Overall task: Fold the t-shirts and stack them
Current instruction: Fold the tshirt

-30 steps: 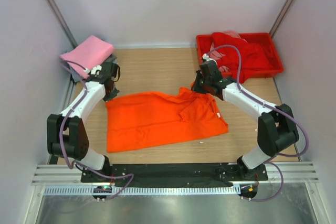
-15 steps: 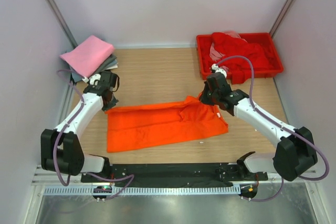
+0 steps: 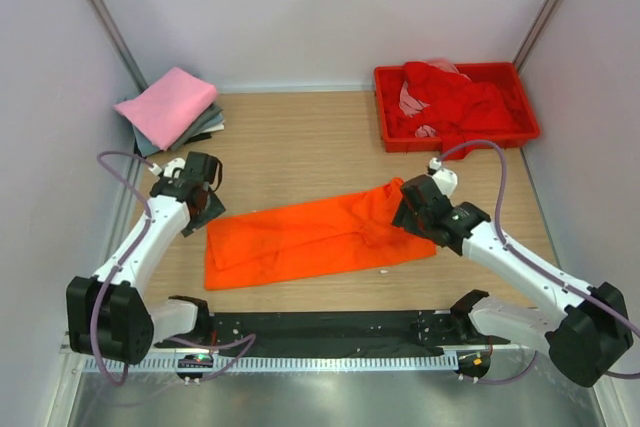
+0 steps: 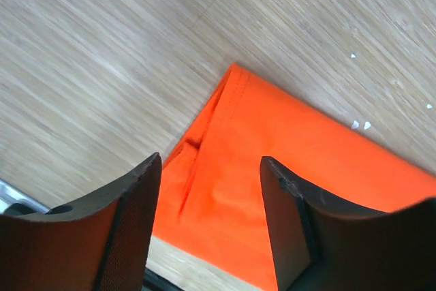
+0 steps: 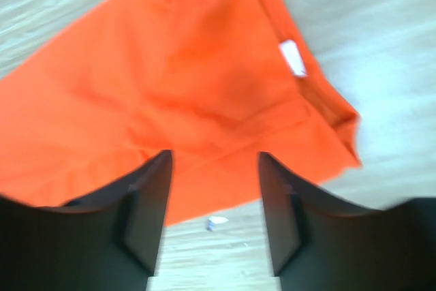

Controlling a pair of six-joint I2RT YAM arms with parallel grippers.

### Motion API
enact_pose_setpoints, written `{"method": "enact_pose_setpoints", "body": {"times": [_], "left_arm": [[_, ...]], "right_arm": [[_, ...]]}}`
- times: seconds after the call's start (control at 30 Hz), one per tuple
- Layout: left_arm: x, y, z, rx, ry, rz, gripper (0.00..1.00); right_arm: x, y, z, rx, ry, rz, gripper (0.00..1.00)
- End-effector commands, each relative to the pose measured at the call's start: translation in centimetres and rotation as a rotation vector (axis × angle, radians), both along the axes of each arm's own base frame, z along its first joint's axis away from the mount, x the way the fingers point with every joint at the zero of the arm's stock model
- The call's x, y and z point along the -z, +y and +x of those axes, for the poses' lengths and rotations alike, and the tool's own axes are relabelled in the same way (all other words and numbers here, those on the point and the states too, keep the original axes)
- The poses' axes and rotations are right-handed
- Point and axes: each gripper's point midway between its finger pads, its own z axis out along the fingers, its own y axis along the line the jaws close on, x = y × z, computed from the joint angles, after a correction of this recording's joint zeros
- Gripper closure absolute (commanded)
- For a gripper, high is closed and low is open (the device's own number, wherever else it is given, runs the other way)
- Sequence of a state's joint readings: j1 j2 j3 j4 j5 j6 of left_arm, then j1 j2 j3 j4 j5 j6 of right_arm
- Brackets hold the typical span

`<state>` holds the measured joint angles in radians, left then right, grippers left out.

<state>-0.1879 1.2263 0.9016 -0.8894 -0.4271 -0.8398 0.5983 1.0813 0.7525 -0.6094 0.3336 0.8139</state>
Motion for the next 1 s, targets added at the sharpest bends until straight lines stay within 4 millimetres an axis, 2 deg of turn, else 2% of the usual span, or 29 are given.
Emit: {"method": "enact_pose_setpoints", "body": {"times": [0.0, 0.03, 0.13, 0.27, 0.33, 0.43, 0.47, 0.73, 0.77, 0.8, 0.83, 0.87, 0.9, 0.93, 0.97], "left_arm": [[-2.5, 0.1, -0.3, -0.016, -0.056, -0.011, 0.35], [-3.1, 0.0, -0.2, -0.014, -0.085, -0.023, 0.31], [-3.7, -0.7, 0.7, 0.003, -0.136, -0.06, 0.3], [-2.3, -1.6, 1.7, 0.036, -0.108, -0.086, 0.33], [-1.7, -2.3, 2.4, 0.057, -0.112, -0.111, 0.35], [0.3, -3.1, 2.7, 0.082, -0.085, -0.122, 0.35], [1.4, -3.3, 2.7, 0.085, -0.062, -0.117, 0.35], [5.5, -4.3, 1.7, 0.139, 0.07, -0.078, 0.4], [5.8, -4.2, 1.7, 0.137, 0.072, -0.076, 0.4], [6.1, -4.4, 1.5, 0.139, 0.079, -0.077, 0.42], [6.7, -4.3, 1.0, 0.139, 0.095, -0.08, 0.43], [7.0, -4.6, 0.8, 0.143, 0.102, -0.092, 0.44], [7.3, -4.7, 0.6, 0.144, 0.112, -0.1, 0.45], [7.6, -4.8, 0.1, 0.145, 0.126, -0.106, 0.46], [7.8, -5.0, -0.1, 0.152, 0.133, -0.115, 0.47]], "right_arm": [[-0.3, -3.4, -1.4, 0.171, -0.017, -0.034, 0.38], [-0.6, -3.6, -1.4, 0.186, -0.028, -0.037, 0.36], [-1.3, -3.1, -1.4, 0.166, -0.035, -0.012, 0.33], [-1.9, -0.8, -0.9, 0.101, -0.042, 0.076, 0.34], [-1.0, 0.1, -0.9, 0.078, -0.019, 0.089, 0.34], [0.5, 1.3, -0.4, 0.052, 0.013, 0.106, 0.34], [1.5, 1.8, -0.1, 0.047, 0.037, 0.097, 0.34], [6.1, 4.5, 3.1, 0.014, 0.141, 0.01, 0.34], [5.9, 5.2, 4.1, 0.007, 0.128, 0.017, 0.34], [7.4, 5.4, 4.2, 0.002, 0.166, -0.01, 0.34], [7.8, 5.8, 4.7, -0.011, 0.171, -0.018, 0.34], [7.2, 6.8, 6.0, -0.021, 0.151, -0.007, 0.34], [8.9, 7.2, 6.3, -0.035, 0.191, -0.031, 0.34], [9.1, 7.6, 7.1, -0.061, 0.189, -0.043, 0.34], [8.3, 9.0, 8.8, -0.079, 0.167, -0.036, 0.34]]}}
